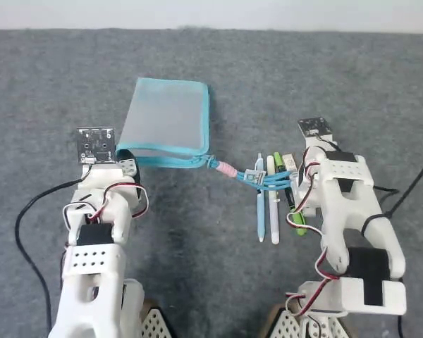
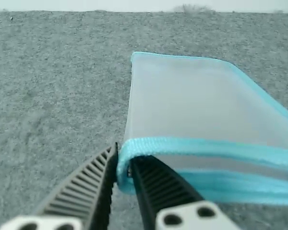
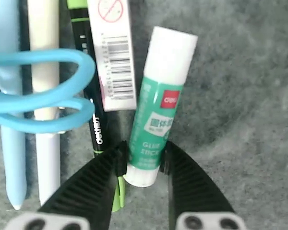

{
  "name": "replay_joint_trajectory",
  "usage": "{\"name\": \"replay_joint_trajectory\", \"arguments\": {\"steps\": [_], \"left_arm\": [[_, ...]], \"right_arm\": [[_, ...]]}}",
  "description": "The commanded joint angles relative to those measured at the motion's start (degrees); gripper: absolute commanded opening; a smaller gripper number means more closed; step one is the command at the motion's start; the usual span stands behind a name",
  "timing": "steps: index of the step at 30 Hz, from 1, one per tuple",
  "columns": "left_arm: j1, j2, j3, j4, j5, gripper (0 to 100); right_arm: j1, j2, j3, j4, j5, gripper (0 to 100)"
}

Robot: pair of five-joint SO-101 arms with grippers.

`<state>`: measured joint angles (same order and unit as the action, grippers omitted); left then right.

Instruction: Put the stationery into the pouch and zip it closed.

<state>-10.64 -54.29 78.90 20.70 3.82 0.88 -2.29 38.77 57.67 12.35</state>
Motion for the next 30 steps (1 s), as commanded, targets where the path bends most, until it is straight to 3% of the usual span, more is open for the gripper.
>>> {"name": "replay_joint_trajectory", "arguments": {"steps": [1, 4, 10, 19, 25, 30], "left_arm": [[0.7, 0.3, -2.4, 0.4, 1.3, 1], [0.7, 0.4, -2.4, 0.4, 1.3, 1], [0.8, 0.4, -2.4, 0.4, 1.3, 1], [8.7, 0.1, 0.0, 0.4, 1.1, 1], [13.9, 0.4, 0.1, 0.3, 1.3, 1], [19.4, 0.3, 0.1, 0.1, 1.4, 1]], "right_arm": [[0.1, -0.5, 0.1, -0.2, -0.6, 7.2], [0.1, -0.6, 0.1, -0.1, -0.3, 0.1], [0.3, -2.8, 0.1, 1.2, -0.5, 0.7], [-0.9, -26.9, 1.8, 10.8, 2.3, 0.7], [-7.8, -43.6, 3.4, 18.9, 3.8, 0.6], [-17.9, -49.1, 2.7, 22.3, 10.1, 0.6]]}}
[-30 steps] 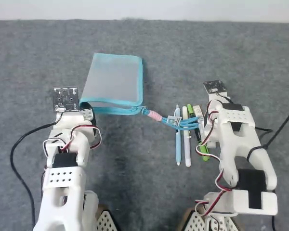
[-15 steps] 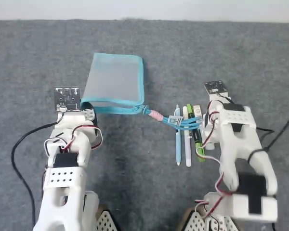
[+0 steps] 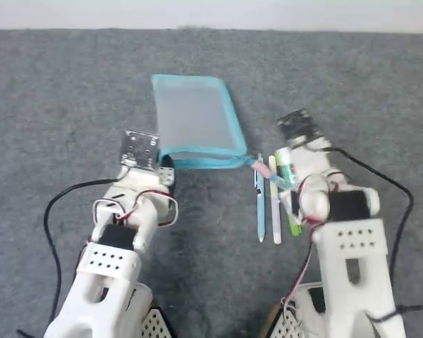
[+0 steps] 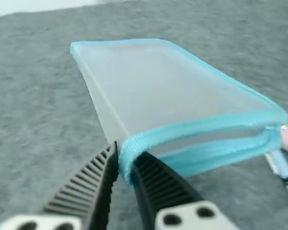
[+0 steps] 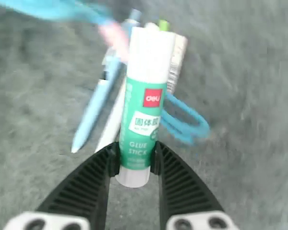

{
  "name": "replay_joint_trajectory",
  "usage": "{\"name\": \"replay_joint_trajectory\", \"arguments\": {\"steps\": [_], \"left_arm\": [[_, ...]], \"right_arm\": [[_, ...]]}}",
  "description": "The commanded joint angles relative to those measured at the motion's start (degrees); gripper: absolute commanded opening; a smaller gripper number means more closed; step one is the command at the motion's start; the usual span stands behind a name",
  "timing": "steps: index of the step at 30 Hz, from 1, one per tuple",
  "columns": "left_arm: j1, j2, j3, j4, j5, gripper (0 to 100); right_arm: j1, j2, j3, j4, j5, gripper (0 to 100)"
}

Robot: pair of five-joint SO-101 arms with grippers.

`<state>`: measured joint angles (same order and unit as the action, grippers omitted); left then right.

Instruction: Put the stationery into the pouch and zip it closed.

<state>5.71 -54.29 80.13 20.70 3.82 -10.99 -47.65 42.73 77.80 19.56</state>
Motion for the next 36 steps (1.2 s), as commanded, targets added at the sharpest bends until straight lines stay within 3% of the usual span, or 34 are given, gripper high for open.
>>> {"name": "replay_joint_trajectory", "arguments": {"steps": [1, 6, 17, 25, 36], "left_arm": [[3.9, 0.3, -1.1, 0.1, 1.4, 1], [4.7, 0.1, -1.1, 0.1, 1.4, 1], [4.7, 0.0, -1.2, 0.1, 1.4, 1], [5.0, 0.0, -1.0, 0.1, 1.3, 1], [5.0, 0.0, -0.9, 0.1, 1.3, 1]], "right_arm": [[-8.1, -3.6, -1.5, 2.5, 2.8, 0.6], [-14.5, 1.6, -2.5, 2.2, 2.7, 0.6], [-18.4, 21.5, -15.6, 2.6, 2.5, 0.6], [-18.2, 37.8, -32.3, 4.4, -6.2, 0.6], [-18.4, 51.9, -59.7, 15.8, -10.5, 1.3]]}}
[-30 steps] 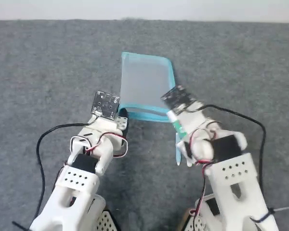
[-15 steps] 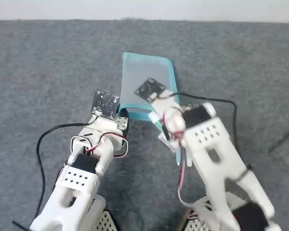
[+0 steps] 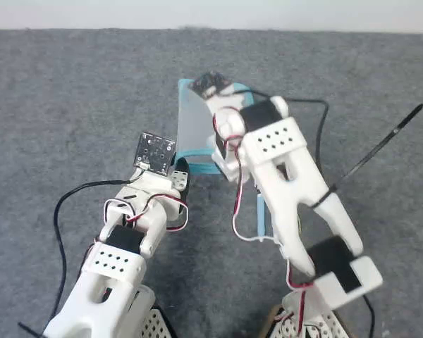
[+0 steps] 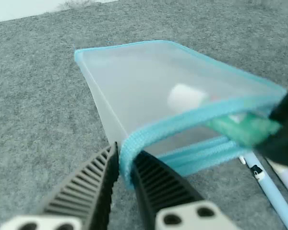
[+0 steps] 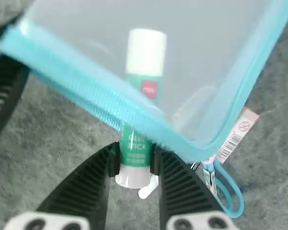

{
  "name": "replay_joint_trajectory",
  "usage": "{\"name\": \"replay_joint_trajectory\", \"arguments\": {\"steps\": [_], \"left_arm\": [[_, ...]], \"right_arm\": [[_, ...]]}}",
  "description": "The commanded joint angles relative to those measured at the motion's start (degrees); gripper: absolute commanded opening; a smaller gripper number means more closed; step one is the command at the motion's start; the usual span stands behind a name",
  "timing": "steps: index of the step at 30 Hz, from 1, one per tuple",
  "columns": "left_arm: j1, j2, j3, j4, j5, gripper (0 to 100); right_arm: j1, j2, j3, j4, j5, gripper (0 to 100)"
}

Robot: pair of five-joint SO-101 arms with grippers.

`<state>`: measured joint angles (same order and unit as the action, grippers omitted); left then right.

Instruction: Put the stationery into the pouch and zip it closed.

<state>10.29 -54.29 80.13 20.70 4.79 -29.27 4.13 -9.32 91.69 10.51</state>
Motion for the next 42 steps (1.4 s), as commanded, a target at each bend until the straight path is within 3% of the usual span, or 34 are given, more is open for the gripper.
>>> {"name": "replay_joint_trajectory", "arguments": {"steps": [1, 7, 18, 30, 39, 42], "left_arm": [[0.4, 0.0, -0.9, 0.1, 0.4, 1], [0.2, 0.1, -0.9, 0.1, 0.3, 1], [0.0, 0.0, -0.9, 0.1, 0.2, 1], [0.0, 0.0, -1.0, 0.4, -0.1, 1], [0.0, 0.0, -1.0, 0.4, -0.1, 1], [0.0, 0.0, -1.0, 0.4, -0.1, 1]], "right_arm": [[-0.1, 0.8, -8.7, 2.4, -1.5, 3.1], [-0.2, 1.5, -9.1, 2.2, -1.6, 20.9], [-1.9, -8.1, -4.8, 0.1, 3.0, 20.2], [-1.6, -26.4, 38.2, -36.6, 16.9, 19.8], [0.4, -21.9, 40.2, -47.8, 19.2, 18.3], [1.3, -21.1, 40.2, -50.8, 19.2, 7.3]]}}
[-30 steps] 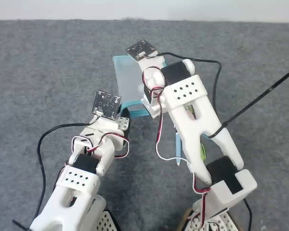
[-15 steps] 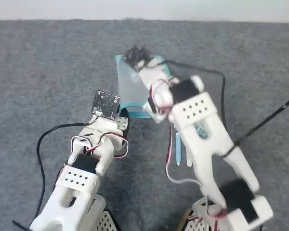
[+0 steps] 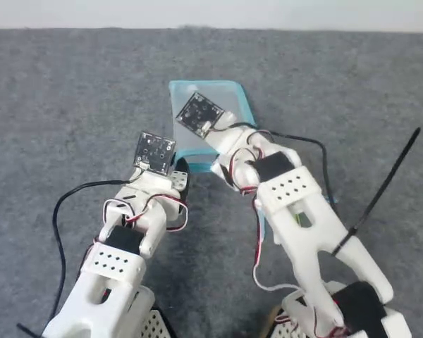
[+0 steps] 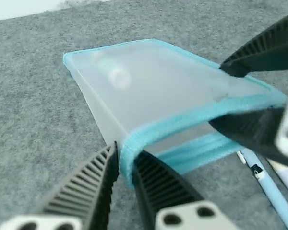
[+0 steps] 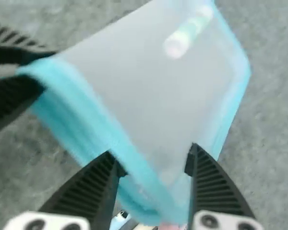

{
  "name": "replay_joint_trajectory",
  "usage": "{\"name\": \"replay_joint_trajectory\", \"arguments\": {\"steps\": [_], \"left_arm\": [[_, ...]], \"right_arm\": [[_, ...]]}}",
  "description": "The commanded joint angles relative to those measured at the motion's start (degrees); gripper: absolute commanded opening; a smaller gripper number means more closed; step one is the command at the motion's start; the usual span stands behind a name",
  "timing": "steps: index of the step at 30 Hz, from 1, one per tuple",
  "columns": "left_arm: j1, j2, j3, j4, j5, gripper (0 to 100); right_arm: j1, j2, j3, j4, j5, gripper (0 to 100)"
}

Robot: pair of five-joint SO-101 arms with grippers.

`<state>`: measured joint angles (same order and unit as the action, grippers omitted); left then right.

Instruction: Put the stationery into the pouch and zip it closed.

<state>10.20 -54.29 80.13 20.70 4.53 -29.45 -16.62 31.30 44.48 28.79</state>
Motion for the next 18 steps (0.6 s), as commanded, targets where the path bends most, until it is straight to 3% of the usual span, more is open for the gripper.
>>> {"name": "replay_joint_trajectory", "arguments": {"steps": [1, 8, 18], "left_arm": [[0.1, 0.0, -1.0, 0.4, 0.2, 1], [0.0, 0.0, -1.0, 0.2, 0.1, 1], [0.0, 0.4, -1.0, 0.2, -3.4, 1]], "right_arm": [[1.9, -0.5, -0.4, -3.9, 0.8, 1.3], [1.9, -4.5, 0.8, -2.4, -1.8, 0.9], [-1.6, -20.9, 11.4, -0.5, 4.7, 0.9]]}}
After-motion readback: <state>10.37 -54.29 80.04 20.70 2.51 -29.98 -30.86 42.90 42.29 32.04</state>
